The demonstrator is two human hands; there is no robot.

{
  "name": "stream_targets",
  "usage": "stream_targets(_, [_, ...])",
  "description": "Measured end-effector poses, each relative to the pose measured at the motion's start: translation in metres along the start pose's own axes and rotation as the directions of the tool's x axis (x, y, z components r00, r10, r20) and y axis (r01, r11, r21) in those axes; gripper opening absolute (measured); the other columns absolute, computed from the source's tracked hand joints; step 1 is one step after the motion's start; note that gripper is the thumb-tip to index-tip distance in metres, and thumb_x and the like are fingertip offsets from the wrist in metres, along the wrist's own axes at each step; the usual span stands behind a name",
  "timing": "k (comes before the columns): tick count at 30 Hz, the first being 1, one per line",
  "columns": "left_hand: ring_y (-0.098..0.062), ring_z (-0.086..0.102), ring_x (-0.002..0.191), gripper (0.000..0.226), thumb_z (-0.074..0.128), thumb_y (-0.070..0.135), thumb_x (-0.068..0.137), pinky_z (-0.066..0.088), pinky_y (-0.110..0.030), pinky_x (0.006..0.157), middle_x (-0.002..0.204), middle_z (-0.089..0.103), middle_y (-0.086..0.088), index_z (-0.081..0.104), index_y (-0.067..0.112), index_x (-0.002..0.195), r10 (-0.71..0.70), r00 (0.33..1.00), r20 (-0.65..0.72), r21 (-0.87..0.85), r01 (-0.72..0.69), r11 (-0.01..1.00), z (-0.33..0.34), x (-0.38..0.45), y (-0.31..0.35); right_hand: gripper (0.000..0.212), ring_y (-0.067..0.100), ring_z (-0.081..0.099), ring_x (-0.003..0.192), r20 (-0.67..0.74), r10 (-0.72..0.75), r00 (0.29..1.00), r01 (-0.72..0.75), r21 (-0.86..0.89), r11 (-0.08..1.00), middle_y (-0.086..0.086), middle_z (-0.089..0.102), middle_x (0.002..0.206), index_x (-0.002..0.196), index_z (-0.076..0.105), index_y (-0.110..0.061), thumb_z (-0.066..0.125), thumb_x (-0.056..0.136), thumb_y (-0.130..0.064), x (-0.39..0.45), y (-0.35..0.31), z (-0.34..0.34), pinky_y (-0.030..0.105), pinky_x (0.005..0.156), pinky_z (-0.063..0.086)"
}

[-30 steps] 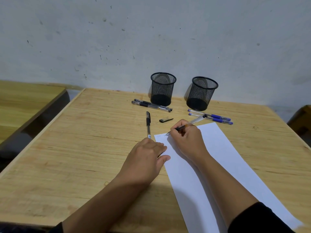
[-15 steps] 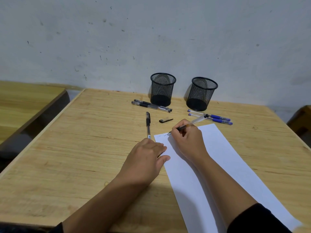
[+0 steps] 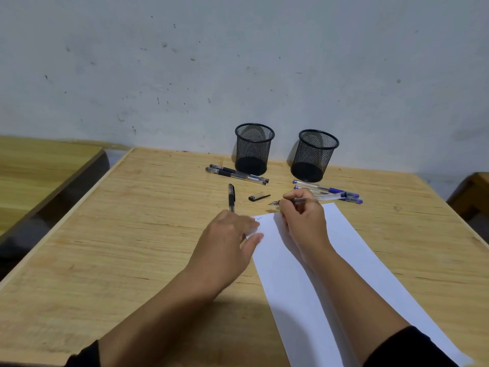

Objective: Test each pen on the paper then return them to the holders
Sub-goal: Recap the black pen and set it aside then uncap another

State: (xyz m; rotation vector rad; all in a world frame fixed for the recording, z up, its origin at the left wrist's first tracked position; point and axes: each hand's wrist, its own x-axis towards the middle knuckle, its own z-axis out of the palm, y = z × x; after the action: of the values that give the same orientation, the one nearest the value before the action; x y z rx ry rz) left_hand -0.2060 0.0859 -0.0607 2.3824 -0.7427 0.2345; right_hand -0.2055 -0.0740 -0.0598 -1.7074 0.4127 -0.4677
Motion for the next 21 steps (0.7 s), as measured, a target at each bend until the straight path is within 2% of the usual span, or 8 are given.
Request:
stream_targets(3, [-0.014,0.05,0.109,0.03,0.055,0.033,0.088,0.032,-0.019,0.084,0.112,0.061,0.0,0.06,0.026,0.117,-0.127,0.991,-0.048,-0.022,0.126,0.992,-0.002,0.033,0.001,0.014,0.01,0.046,0.05,0.001,0.085,0.996,-0.084,0.154,0.985,0.001,0.053,0.059,0.08,0.057,-0.018,0.054,0.088,-0.007,0.003,-0.009,-0.006,0.02,0.047,0.036])
stream_targets(7, [-0.024,0.05,0.112,0.038,0.055,0.036,0.089,0.042,-0.031,0.09,0.118,0.057,-0.011,0.055,0.023,0.124,-0.259,0.965,0.046,0.102,0.253,0.962,0.01,0.076,-0.004,0.014,0.008,0.047,0.046,0.024,0.182,0.983,-0.18,0.315,0.932,0.005,0.056,0.063,0.08,0.058,-0.015,0.05,0.092,-0.014,0.007,-0.022,-0.012,0.017,0.037,0.032])
stream_targets(9, [-0.026,0.054,0.107,0.033,0.055,0.038,0.088,0.045,-0.033,0.086,0.117,0.057,-0.012,0.06,0.021,0.117,-0.296,0.952,0.072,0.167,0.282,0.945,0.018,0.089,-0.008,0.014,0.009,0.048,0.046,0.018,0.192,0.981,-0.189,0.305,0.933,0.006,0.056,0.064,0.081,0.055,-0.016,0.048,0.093,-0.014,0.01,-0.023,-0.016,0.017,0.036,0.032])
stream_targets(12, [-0.022,0.057,0.094,0.02,0.058,0.032,0.088,0.042,-0.027,0.069,0.108,0.061,-0.009,0.067,0.019,0.101,-0.286,0.956,0.072,0.215,0.265,0.94,0.023,0.097,-0.01,0.015,0.007,0.049,0.044,0.004,0.164,0.986,-0.157,0.301,0.94,0.006,0.057,0.065,0.079,0.051,-0.016,0.048,0.093,-0.011,0.013,-0.023,-0.022,0.016,0.036,0.032])
stream_targets(14, [-0.021,0.056,0.093,0.015,0.059,0.027,0.088,0.041,-0.028,0.068,0.105,0.062,-0.007,0.068,0.019,0.098,-0.274,0.96,0.054,0.184,0.26,0.948,0.023,0.098,-0.009,0.017,0.005,0.049,0.042,-0.01,0.122,0.993,-0.114,0.284,0.952,0.004,0.057,0.063,0.075,0.054,-0.015,0.052,0.091,-0.008,0.014,-0.024,-0.026,0.015,0.036,0.033])
stream_targets(16, [-0.019,0.056,0.091,0.014,0.061,0.026,0.087,0.044,-0.028,0.069,0.102,0.063,-0.006,0.067,0.02,0.098,-0.264,0.964,0.027,0.082,0.261,0.962,0.02,0.096,-0.007,0.02,0.004,0.047,0.043,-0.013,0.079,0.997,-0.072,0.268,0.961,0.002,0.055,0.061,0.07,0.056,-0.014,0.055,0.089,-0.006,0.015,-0.026,-0.028,0.015,0.038,0.032])
stream_targets(19, [-0.01,0.057,0.076,0.01,0.062,0.025,0.086,0.042,-0.02,0.063,0.095,0.067,-0.002,0.066,0.024,0.095,-0.251,0.968,0.002,-0.092,0.25,0.964,0.013,0.093,-0.005,0.023,0.006,0.044,0.045,0.005,0.044,0.999,-0.044,0.267,0.963,0.0,0.053,0.058,0.067,0.056,-0.015,0.057,0.087,-0.005,0.017,-0.029,-0.029,0.016,0.04,0.031])
stream_targets(21, [-0.013,0.059,0.08,0.008,0.062,0.024,0.085,0.043,-0.023,0.067,0.093,0.068,-0.002,0.066,0.027,0.092,-0.217,0.976,-0.011,-0.145,0.214,0.966,0.009,0.09,-0.005,0.022,0.005,0.043,0.045,0.017,0.031,0.999,-0.035,0.273,0.961,-0.004,0.053,0.055,0.067,0.057,-0.015,0.057,0.087,-0.005,0.017,-0.032,-0.028,0.017,0.041,0.031])
